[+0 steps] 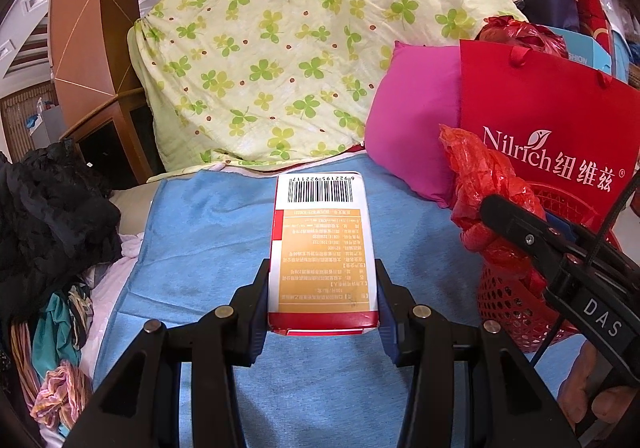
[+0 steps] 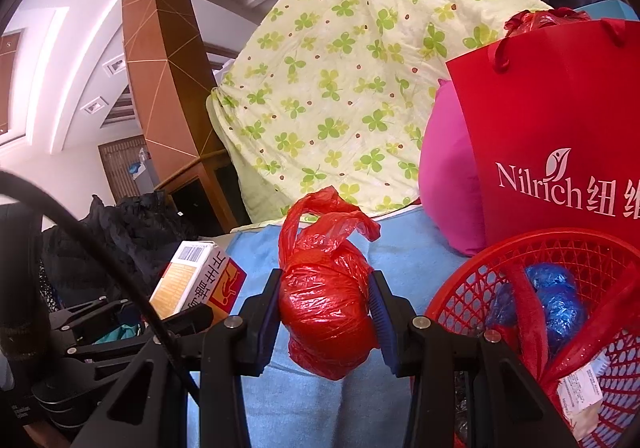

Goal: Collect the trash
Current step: 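Lift and carry the box and red wrapper over the red basket with both grippers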

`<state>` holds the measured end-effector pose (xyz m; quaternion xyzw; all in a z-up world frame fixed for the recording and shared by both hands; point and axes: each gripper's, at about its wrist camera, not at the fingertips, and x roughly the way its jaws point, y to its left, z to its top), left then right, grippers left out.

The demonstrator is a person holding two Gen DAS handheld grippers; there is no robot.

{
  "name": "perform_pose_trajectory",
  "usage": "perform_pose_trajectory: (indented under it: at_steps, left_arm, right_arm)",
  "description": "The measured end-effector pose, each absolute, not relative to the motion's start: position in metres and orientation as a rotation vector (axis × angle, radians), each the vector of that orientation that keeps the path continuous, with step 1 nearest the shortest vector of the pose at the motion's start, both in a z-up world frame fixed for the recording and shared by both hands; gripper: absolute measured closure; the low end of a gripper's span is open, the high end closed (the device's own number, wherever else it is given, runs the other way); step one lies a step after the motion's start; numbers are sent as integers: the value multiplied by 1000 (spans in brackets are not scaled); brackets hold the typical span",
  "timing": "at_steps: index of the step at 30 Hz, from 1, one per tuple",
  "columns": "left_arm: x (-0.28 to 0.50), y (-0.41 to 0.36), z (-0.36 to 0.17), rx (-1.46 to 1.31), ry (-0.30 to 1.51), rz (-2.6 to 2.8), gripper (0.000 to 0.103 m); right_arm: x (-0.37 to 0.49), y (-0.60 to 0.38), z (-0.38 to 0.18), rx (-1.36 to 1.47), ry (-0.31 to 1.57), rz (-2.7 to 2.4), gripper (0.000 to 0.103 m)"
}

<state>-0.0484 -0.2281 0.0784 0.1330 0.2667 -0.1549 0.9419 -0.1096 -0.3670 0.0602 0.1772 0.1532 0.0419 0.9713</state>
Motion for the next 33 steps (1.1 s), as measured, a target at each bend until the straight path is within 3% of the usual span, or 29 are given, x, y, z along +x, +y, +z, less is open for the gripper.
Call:
perform_pose_trajectory:
  at_steps: [33]
  left_arm:
    - [-51,-250,74,297,556,-378,55]
  right_arm:
    - [-123,-376,64,379,297,51,57]
